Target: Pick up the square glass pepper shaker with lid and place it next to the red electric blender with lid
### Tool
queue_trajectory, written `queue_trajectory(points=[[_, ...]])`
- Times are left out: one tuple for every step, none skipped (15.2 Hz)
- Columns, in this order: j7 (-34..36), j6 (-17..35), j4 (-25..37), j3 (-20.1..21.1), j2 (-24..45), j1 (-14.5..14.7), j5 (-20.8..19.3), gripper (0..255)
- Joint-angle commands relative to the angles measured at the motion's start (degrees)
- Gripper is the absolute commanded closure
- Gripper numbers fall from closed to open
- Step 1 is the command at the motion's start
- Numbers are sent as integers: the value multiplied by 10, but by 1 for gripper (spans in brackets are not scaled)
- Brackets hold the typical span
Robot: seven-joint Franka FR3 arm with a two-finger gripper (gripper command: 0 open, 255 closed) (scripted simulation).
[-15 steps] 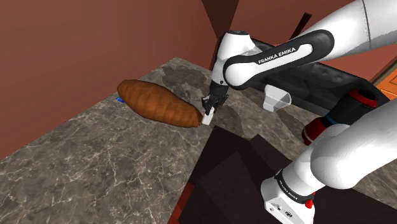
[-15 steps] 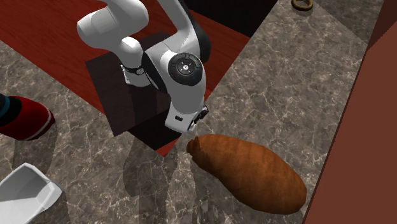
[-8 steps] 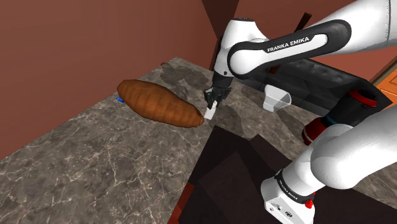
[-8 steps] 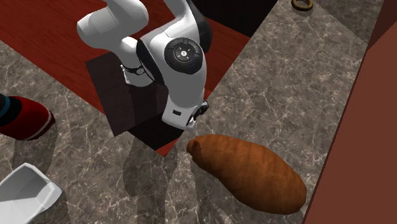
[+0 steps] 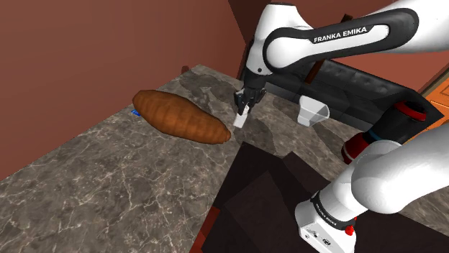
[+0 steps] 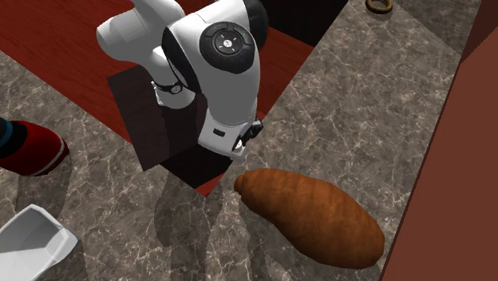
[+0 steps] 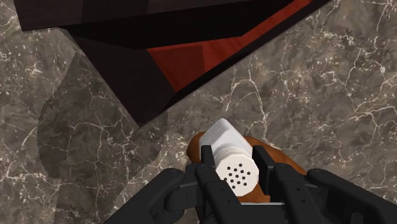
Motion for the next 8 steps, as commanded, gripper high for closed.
queue_trajectory(points=[[1, -18, 13, 0, -4, 0, 0, 255], [0, -26, 19, 0, -7, 0, 0, 255], [0, -35, 24, 0, -10, 0, 1, 255], [0, -43, 29, -1, -13, 0, 1, 255], [0, -51, 35, -1, -16, 0, 1, 255], [-1, -59, 41, -1, -18, 0, 1, 255], [-1, -67, 46, -1, -21, 0, 1, 255], [-1, -76, 52, -2, -23, 0, 1, 255]])
